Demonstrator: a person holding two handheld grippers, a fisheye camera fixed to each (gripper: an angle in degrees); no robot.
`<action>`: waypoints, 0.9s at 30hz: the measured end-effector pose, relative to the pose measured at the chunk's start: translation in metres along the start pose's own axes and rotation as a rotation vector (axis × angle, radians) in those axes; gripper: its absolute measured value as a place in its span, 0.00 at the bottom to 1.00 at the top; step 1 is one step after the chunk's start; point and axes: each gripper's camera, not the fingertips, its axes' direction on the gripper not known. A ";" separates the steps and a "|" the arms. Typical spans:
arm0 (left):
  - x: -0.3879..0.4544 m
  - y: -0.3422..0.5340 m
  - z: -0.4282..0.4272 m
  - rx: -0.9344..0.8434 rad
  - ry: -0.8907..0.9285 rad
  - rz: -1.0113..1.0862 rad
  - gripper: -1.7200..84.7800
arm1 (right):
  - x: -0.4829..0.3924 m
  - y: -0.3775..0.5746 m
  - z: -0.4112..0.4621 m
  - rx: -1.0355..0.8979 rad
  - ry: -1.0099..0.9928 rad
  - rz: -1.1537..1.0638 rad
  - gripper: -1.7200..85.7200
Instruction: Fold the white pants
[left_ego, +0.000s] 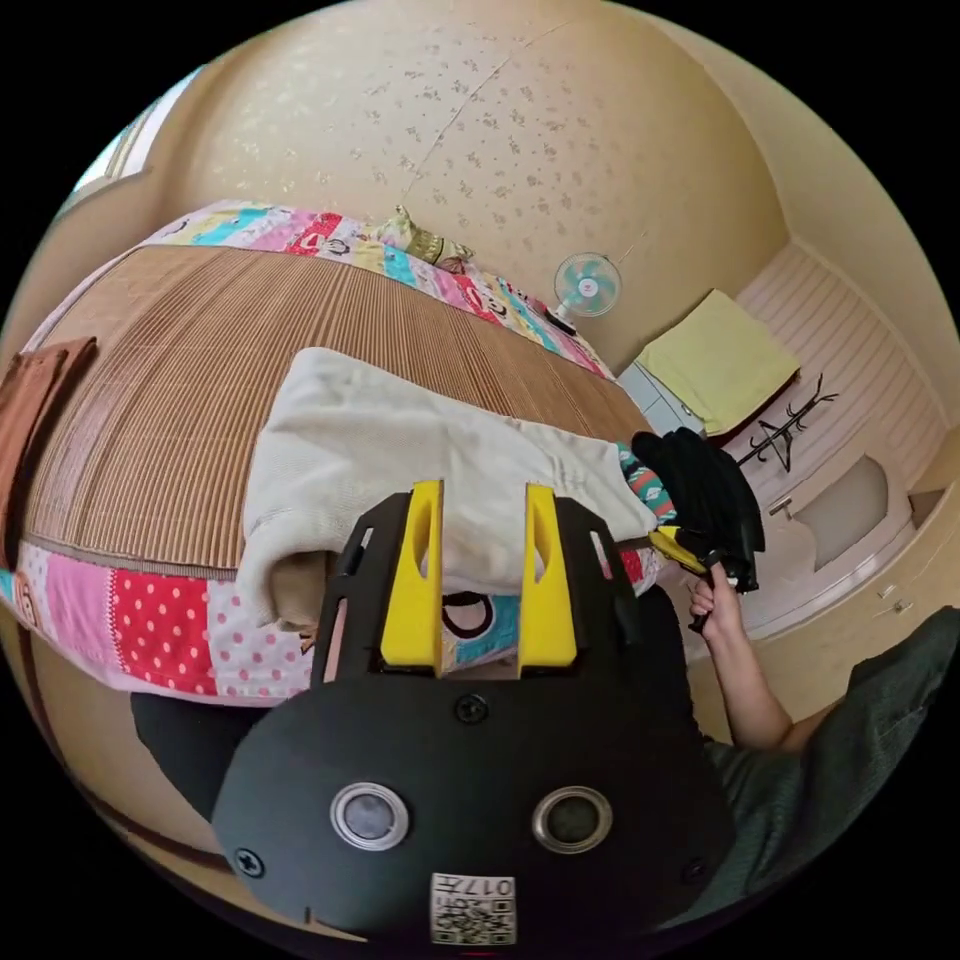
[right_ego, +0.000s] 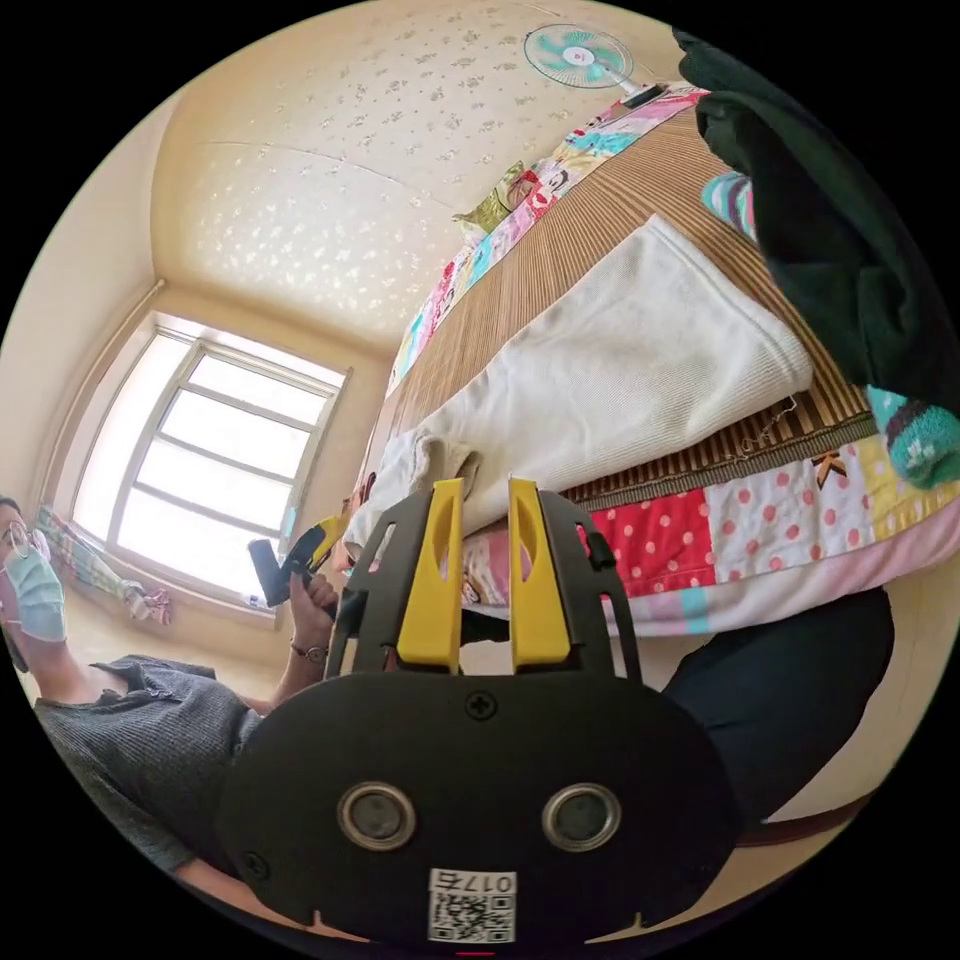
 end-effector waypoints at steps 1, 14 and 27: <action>-0.018 0.003 -0.010 0.023 -0.072 -0.074 0.16 | -0.002 -0.001 0.015 -0.029 -0.021 -0.012 0.12; -0.137 0.012 -0.027 -0.071 -0.166 -0.351 0.18 | 0.000 -0.042 0.215 -0.315 -0.114 -0.006 0.24; -0.200 0.032 -0.041 -0.099 -0.071 -0.393 0.16 | 0.029 -0.021 0.257 -0.328 -0.001 0.050 0.13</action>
